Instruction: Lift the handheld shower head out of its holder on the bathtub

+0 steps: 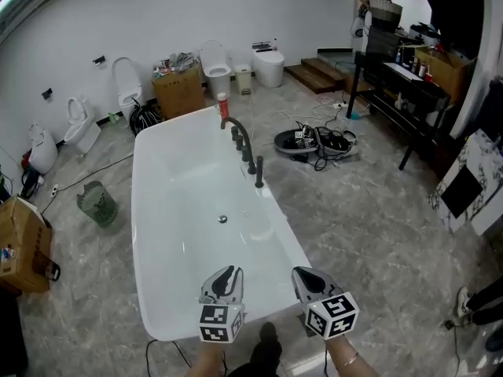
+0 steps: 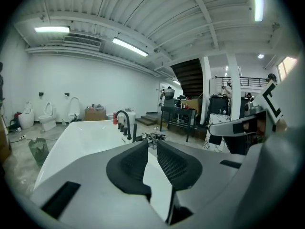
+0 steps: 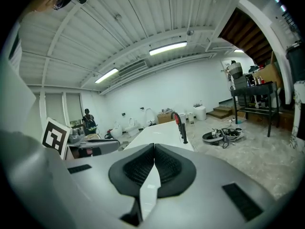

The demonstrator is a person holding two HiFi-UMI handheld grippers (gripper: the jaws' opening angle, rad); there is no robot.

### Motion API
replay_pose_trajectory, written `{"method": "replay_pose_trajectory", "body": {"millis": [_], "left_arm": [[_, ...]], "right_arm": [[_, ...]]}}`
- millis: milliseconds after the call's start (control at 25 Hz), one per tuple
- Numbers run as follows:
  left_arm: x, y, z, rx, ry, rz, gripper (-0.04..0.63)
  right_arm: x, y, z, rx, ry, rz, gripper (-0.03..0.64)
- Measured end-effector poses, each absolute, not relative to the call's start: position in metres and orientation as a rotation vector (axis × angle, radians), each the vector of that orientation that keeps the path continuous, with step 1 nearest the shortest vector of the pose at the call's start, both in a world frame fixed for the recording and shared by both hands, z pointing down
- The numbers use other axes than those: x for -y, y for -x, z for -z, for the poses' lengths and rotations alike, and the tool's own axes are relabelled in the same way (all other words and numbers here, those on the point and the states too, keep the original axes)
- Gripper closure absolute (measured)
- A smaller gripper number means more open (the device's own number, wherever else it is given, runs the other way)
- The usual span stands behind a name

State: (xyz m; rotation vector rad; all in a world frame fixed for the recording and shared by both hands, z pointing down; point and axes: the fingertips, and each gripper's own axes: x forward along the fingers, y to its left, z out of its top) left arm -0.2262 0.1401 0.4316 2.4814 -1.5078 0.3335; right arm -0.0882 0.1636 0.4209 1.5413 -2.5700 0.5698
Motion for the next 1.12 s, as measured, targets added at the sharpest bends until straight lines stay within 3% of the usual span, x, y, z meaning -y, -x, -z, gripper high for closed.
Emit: {"method": "replay_pose_trajectory", "body": {"millis": [320, 1120], "left_arm": [[0.024, 0.228, -0.461, 1.480, -2.423, -0.368, 0.504], [0.256, 0.164, -0.542, 1.474, -2.379, -0.446, 0.446]], "right_arm": [[-0.008, 0.089, -0.441, 2.520, -1.534, -0.632, 0.611], [0.179, 0.034, -0.513, 2.454, -1.472, -0.727, 0.611]]}}
